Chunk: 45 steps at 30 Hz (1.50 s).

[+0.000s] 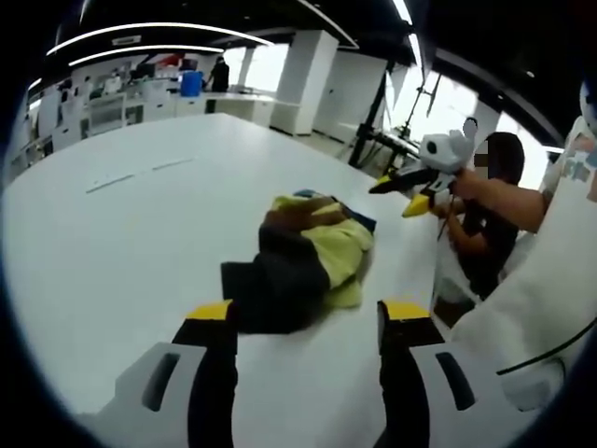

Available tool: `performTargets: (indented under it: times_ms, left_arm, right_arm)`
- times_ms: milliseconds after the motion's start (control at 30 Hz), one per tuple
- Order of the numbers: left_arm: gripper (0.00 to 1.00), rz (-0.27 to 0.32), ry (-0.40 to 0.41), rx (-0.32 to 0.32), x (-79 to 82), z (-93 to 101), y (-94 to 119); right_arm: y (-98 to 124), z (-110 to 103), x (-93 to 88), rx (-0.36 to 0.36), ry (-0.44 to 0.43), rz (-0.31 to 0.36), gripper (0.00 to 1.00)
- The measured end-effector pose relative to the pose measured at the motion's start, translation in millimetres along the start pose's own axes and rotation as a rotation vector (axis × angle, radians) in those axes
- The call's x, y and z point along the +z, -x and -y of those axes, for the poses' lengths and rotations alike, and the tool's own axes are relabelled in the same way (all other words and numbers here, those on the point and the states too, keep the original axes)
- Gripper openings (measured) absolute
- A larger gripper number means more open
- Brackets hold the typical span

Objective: Fold the garment on the visible template until the final outline fits inside the template.

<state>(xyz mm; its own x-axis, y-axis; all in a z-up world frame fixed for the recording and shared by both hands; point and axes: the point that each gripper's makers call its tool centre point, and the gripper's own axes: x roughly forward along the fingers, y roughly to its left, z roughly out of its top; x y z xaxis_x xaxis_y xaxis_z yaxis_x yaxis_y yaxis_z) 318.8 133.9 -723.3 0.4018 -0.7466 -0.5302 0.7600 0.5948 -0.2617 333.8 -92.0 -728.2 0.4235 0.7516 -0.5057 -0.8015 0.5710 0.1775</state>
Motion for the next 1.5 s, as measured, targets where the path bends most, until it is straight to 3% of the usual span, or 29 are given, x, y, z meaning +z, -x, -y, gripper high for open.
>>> performTargets:
  times_ms: [300,900,1500]
  left_arm:
    - [0.53,-0.016,-0.002,-0.001,-2.7,-2.0,-5.4]
    - [0.44,-0.024,0.016,-0.016,-0.5,-1.5,-18.4]
    - [0.29,-0.023,0.067,-0.016,-2.2,-8.9,-31.2]
  right_arm:
    - [-6.2,-1.5,-4.2,0.014,0.011,-0.017,0.39]
    - [-17.3,8.1,-11.3,0.005,-0.004,-0.046,0.21]
    - [-25.0,14.0,-20.1,-0.013,-0.045,-0.073,0.14]
